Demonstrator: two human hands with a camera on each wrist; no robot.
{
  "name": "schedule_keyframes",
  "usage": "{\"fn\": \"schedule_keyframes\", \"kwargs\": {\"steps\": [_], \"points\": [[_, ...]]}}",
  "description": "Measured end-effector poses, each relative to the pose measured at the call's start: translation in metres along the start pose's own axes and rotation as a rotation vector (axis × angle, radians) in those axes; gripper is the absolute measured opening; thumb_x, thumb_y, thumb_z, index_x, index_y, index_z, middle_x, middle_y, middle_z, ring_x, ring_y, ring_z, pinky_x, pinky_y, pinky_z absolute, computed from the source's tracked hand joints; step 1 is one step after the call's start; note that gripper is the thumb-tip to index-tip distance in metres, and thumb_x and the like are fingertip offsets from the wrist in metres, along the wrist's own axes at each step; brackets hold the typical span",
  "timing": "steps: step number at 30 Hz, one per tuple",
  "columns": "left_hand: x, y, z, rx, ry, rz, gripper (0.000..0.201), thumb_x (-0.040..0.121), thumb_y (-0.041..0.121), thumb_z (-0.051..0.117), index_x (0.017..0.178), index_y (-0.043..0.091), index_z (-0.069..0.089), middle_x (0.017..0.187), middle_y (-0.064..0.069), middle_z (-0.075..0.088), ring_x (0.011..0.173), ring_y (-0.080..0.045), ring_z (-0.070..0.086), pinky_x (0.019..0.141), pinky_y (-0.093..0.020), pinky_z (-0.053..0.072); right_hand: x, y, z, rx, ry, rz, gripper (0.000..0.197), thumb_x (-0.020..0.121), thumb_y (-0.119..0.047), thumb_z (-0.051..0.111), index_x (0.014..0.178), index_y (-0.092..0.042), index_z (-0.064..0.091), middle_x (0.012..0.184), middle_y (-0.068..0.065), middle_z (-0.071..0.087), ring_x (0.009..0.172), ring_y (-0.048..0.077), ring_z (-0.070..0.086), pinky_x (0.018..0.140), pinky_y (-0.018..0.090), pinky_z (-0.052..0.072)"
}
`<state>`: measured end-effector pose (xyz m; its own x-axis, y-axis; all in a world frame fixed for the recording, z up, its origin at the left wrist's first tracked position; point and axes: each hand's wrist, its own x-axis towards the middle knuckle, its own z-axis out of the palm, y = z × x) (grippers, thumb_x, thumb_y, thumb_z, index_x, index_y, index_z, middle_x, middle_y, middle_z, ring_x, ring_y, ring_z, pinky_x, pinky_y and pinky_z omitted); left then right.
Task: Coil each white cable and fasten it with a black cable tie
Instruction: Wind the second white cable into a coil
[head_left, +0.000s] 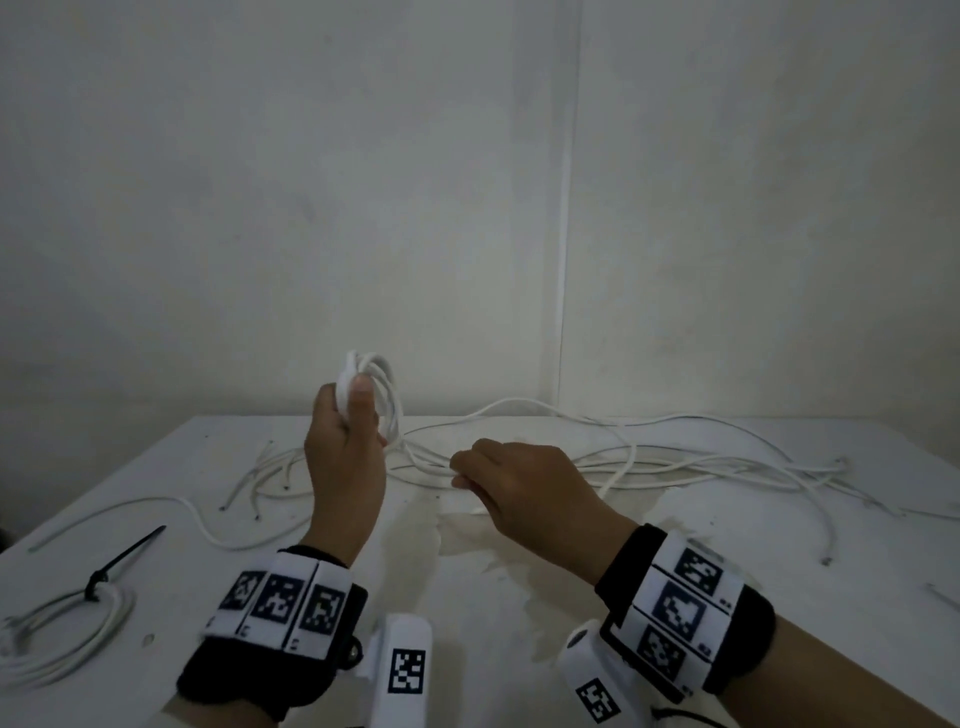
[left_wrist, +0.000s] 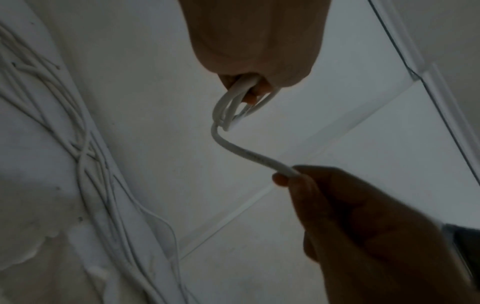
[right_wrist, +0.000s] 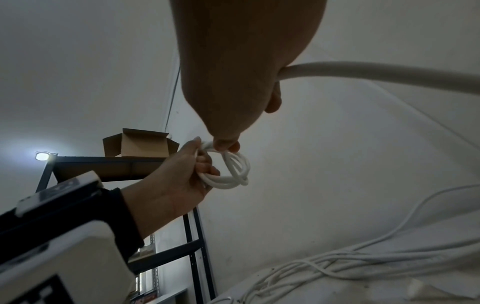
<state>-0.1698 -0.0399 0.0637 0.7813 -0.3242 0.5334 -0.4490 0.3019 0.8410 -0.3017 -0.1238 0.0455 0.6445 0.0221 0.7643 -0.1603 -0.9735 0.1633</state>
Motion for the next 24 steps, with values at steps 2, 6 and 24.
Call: {"fn": "schedule_keyframes", "kwargs": {"steps": [2, 6, 24], "points": [[-0.007, 0.001, 0.003, 0.038, -0.091, -0.006, 0.024, 0.095, 0.038, 0.044, 0.073, 0.028, 0.045, 0.066, 0.004, 0.045, 0.057, -0.011, 0.042, 0.054, -0.026, 0.037, 0.002, -0.003, -0.002, 0.01, 0.009, -0.047, 0.028, 0.086, -0.024, 0.044, 0.07, -0.014, 0.064, 0.057, -0.002, 0.055, 0.038, 0.016, 0.047, 0.035, 0.019, 0.03], [-0.023, 0.002, 0.009, 0.101, -0.34, -0.065, 0.03, 0.09, 0.045, 0.042, 0.075, 0.02, 0.049, 0.066, 0.001, 0.049, 0.058, -0.012, 0.046, 0.055, -0.029, 0.039, 0.008, -0.005, -0.004, 0.039, 0.046, -0.101, 0.024, 0.086, -0.026, 0.048, 0.072, -0.013, 0.063, 0.059, -0.001, 0.057, 0.042, 0.016, 0.049, 0.036, 0.021, 0.034], [-0.043, 0.023, 0.018, -0.113, -0.717, -0.428, 0.039, 0.085, 0.041, 0.046, 0.062, 0.011, 0.04, 0.042, 0.004, 0.03, 0.033, -0.008, 0.023, 0.038, -0.02, 0.025, 0.006, 0.031, -0.028, 0.777, -0.146, 0.606, 0.018, 0.089, -0.026, 0.058, 0.073, -0.019, 0.061, 0.075, 0.01, 0.063, 0.07, 0.021, 0.055, 0.067, 0.031, 0.043]]}}
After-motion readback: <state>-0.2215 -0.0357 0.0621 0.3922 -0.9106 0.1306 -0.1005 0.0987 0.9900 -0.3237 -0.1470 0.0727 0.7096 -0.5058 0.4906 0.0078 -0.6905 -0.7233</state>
